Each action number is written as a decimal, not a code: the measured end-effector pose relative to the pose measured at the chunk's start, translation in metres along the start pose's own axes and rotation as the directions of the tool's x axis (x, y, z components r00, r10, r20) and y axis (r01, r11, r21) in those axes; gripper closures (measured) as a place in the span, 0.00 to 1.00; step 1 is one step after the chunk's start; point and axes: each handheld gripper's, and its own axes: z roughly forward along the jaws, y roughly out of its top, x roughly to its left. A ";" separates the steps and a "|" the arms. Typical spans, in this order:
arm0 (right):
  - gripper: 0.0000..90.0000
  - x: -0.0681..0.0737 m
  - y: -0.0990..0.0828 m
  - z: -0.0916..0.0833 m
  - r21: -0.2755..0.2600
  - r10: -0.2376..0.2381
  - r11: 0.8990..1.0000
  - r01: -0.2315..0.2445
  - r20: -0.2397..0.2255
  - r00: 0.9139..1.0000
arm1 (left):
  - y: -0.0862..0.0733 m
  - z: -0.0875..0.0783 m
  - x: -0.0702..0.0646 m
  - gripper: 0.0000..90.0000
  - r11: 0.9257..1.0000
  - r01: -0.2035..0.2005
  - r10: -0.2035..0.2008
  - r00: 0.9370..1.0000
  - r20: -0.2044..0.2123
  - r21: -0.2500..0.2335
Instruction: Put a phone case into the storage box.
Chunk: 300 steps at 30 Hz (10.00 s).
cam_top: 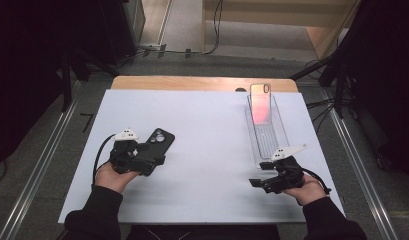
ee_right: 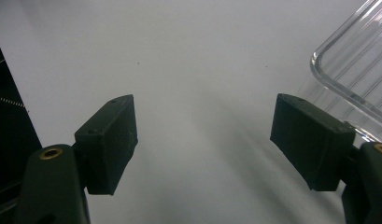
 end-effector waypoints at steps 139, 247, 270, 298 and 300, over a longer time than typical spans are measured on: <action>0.22 0.010 0.015 -0.010 -0.107 0.005 0.994 -0.009 -0.038 0.999 | 0.012 0.043 -0.037 0.16 1.000 -0.005 0.005 0.999 -0.039 -0.006; 0.84 0.025 0.143 0.047 -0.081 0.374 0.904 -0.420 -0.330 0.867 | -0.011 0.077 -0.100 0.15 0.915 -0.021 0.014 1.000 -0.020 -0.402; 0.88 0.032 0.145 0.024 -0.157 0.273 0.934 -0.321 -0.265 0.925 | 0.014 0.057 -0.091 0.16 0.978 0.056 -0.035 0.994 0.106 -0.201; 0.88 0.042 0.140 0.009 -0.156 -0.004 0.987 -0.035 -0.240 0.971 | 0.034 0.031 -0.075 0.41 0.996 -0.091 0.092 0.979 0.180 -0.010; 0.88 0.041 0.139 0.010 -0.150 -0.019 0.989 -0.021 -0.260 0.965 | 0.037 0.030 -0.074 0.40 0.995 -0.095 0.092 0.975 0.201 0.006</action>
